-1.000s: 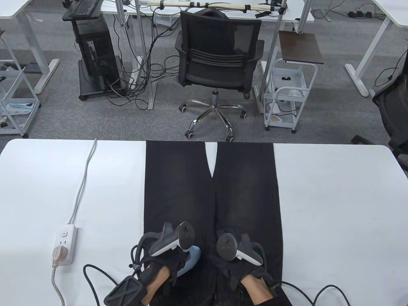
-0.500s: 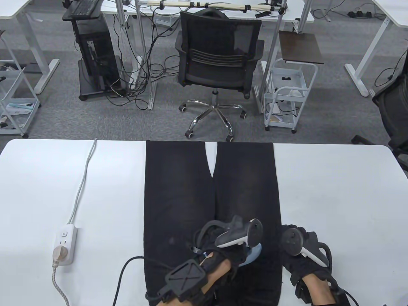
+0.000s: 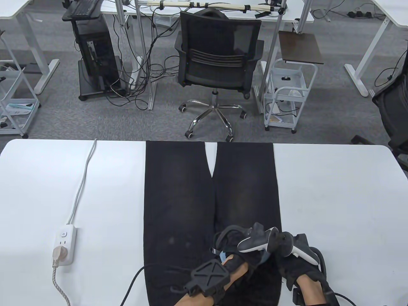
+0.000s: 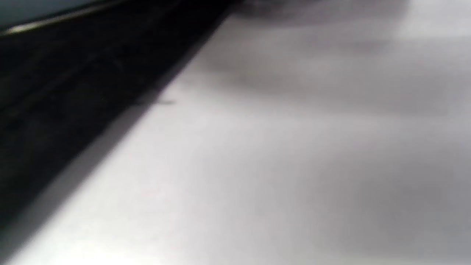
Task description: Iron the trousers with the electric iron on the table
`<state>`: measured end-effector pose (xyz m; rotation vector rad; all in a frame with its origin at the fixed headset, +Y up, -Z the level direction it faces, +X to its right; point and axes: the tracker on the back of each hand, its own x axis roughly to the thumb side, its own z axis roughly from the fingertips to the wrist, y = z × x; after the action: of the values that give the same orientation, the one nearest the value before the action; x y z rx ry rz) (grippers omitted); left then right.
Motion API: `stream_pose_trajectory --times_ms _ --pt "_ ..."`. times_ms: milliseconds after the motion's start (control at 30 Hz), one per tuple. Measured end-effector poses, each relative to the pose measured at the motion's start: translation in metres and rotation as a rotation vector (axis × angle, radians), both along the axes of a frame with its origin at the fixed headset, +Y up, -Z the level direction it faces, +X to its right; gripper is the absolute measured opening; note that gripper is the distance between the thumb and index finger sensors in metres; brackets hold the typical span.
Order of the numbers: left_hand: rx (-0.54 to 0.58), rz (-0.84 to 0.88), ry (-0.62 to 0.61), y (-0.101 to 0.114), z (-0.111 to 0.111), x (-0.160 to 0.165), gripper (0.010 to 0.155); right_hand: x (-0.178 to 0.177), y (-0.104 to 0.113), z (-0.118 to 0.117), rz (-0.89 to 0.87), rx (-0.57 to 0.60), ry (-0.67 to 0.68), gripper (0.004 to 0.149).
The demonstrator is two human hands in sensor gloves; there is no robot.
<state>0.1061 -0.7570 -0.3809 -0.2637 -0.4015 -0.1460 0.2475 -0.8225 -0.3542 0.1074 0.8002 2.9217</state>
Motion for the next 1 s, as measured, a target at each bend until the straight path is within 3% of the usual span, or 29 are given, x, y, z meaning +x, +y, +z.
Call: stream_pose_trajectory --times_ms 133,200,467,567,733,1000 --pt "-0.097 0.025 0.107 -0.001 -0.045 0.000 0.043 -0.001 0.000 -0.003 -0.001 -0.016 -0.006 0.066" --pt "-0.051 0.013 0.145 -0.002 -0.065 0.002 0.043 -0.002 0.000 -0.003 0.010 -0.014 -0.001 0.067" --pt "-0.016 -0.010 0.236 -0.001 -0.120 0.001 0.043 -0.003 0.002 -0.002 0.026 0.000 -0.005 0.067" --pt "-0.024 0.002 0.270 0.001 -0.128 -0.004 0.043 -0.003 0.002 -0.003 0.024 -0.004 -0.005 0.067" --pt "-0.070 0.022 0.279 0.001 -0.124 -0.004 0.041 -0.003 0.003 -0.004 0.016 -0.016 -0.009 0.067" --pt "-0.108 0.019 0.188 0.002 -0.067 0.008 0.041 -0.002 0.004 -0.004 0.005 -0.025 -0.015 0.067"
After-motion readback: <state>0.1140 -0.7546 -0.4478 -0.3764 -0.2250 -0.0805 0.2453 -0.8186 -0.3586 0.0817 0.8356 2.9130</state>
